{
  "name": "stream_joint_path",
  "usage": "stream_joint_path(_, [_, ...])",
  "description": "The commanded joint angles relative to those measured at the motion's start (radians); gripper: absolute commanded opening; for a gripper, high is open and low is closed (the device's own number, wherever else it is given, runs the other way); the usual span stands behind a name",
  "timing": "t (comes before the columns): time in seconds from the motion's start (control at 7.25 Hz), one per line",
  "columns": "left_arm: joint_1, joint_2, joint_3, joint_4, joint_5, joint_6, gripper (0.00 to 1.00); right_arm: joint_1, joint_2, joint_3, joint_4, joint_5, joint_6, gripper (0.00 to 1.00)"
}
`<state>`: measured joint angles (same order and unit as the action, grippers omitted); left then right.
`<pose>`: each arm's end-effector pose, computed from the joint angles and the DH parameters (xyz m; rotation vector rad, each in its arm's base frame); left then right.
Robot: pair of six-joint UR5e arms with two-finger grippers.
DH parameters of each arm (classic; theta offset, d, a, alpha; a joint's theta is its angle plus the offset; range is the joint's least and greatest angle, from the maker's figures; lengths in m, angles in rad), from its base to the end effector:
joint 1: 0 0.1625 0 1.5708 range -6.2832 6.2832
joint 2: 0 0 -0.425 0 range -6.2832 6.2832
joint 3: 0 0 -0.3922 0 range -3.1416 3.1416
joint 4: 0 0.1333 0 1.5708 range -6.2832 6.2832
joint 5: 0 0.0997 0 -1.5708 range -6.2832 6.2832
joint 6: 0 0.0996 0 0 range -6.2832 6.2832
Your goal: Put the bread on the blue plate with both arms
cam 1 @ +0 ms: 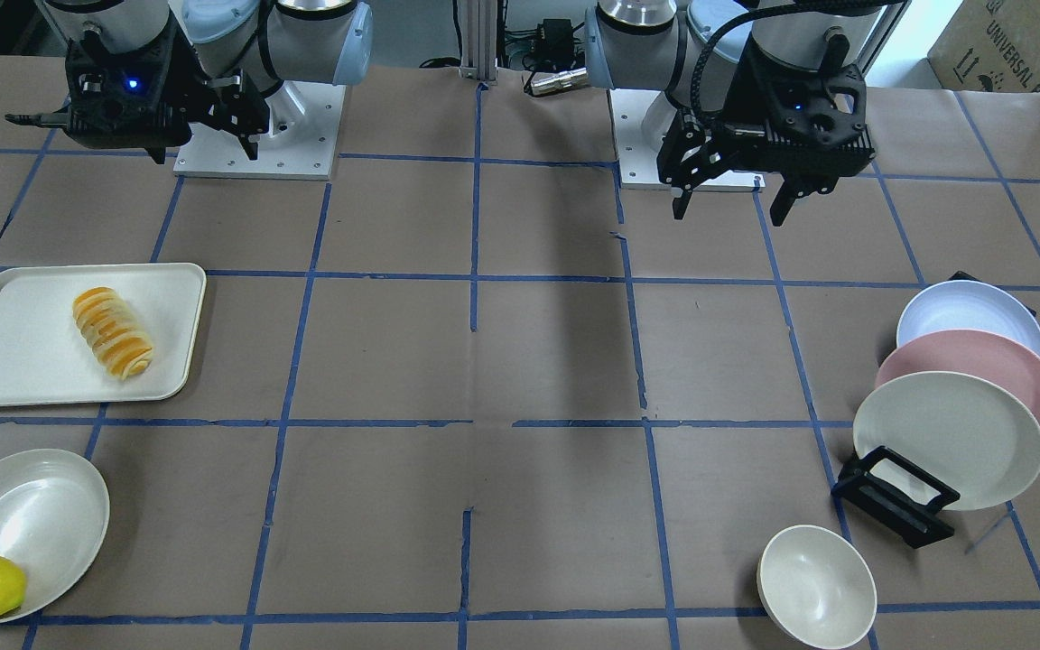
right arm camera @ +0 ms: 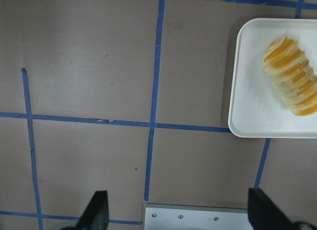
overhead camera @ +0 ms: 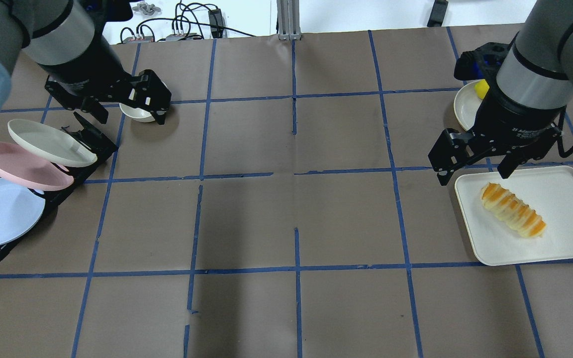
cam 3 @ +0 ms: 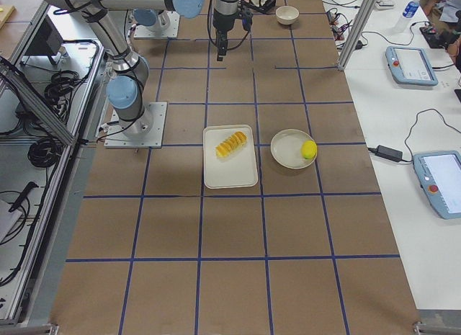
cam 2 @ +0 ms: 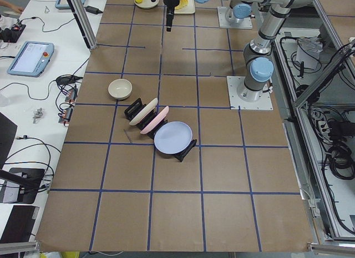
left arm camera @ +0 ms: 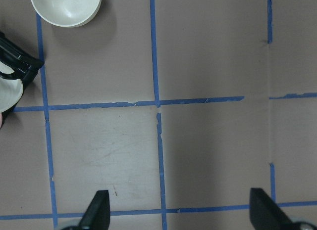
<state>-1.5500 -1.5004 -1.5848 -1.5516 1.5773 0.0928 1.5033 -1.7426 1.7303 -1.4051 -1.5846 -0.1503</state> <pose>-0.1229 -0.4713 0.5168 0.1122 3.1266 -0.1175 0.1045 -0.4108 0.4724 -0.1312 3.1266 0.2414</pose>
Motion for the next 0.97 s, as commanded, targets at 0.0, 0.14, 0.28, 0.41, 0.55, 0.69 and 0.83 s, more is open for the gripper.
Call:
stream_joint_path(0.0, [0.156, 0.037, -0.001, -0.025, -0.002, 0.182, 1.00, 0.000, 0.000, 0.000, 0.000, 0.000, 0.000, 1.00])
stream_joint_path(0.14, [0.235, 0.039, 0.000, -0.048, 0.000, 0.243, 1.00, 0.000, 0.000, 0.000, 0.000, 0.000, 0.000, 1.00])
stream_joint_path(0.28, [0.343, 0.036, -0.001, -0.054, -0.014, 0.363, 1.00, 0.000, 0.000, 0.000, 0.000, 0.000, 0.000, 1.00])
stream_joint_path(0.41, [0.440, 0.032, -0.003, -0.056, -0.025, 0.492, 1.00, 0.000, 0.002, 0.000, 0.000, 0.000, 0.000, 1.00])
stream_joint_path(0.55, [0.541, 0.032, -0.003, -0.061, -0.049, 0.589, 1.00, 0.000, 0.002, 0.000, 0.000, 0.002, -0.002, 1.00])
stream_joint_path(0.69, [0.638, 0.019, -0.003, -0.086, -0.051, 0.695, 1.00, 0.000, 0.003, 0.002, 0.002, 0.012, -0.003, 1.00])
stream_joint_path(0.83, [0.744, 0.000, -0.003, -0.088, -0.054, 0.796, 1.00, -0.003, 0.003, 0.015, 0.006, 0.015, -0.020, 1.00])
